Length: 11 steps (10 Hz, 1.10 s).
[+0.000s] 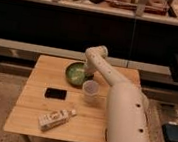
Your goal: Push the ceramic bowl across the table
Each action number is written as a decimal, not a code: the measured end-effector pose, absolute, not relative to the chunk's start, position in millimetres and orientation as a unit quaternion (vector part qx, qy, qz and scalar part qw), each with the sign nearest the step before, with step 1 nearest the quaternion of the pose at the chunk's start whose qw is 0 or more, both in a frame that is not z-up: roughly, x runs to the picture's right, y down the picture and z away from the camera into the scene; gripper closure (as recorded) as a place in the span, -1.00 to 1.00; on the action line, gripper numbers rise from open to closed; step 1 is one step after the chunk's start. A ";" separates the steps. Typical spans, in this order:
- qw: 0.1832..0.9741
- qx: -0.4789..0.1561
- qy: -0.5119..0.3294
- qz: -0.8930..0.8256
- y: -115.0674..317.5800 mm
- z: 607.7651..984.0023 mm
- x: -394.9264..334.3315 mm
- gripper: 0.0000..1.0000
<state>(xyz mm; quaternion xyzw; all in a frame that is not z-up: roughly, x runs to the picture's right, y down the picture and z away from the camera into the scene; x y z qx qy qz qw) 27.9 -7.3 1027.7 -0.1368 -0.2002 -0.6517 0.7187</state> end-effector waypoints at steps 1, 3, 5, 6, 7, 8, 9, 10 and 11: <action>0.719 -0.144 -0.196 -0.651 -6.1 1028.7 38.0 1.00; 0.729 -0.164 -0.186 -0.638 -1.2 1029.8 67.2 1.00; 0.745 -0.179 -0.182 -0.617 4.5 1028.0 92.7 1.00; 0.753 -0.186 -0.178 -0.605 6.7 1026.7 107.2 1.00; 0.762 -0.195 -0.174 -0.593 9.6 1024.4 126.2 1.00; 0.768 -0.203 -0.169 -0.583 12.9 1021.8 143.9 1.00; 0.771 -0.206 -0.167 -0.579 14.3 1020.5 150.9 1.00; 0.780 -0.216 -0.161 -0.565 19.7 1015.5 173.7 1.00; 0.785 -0.226 -0.155 -0.555 26.0 1010.4 195.6 1.00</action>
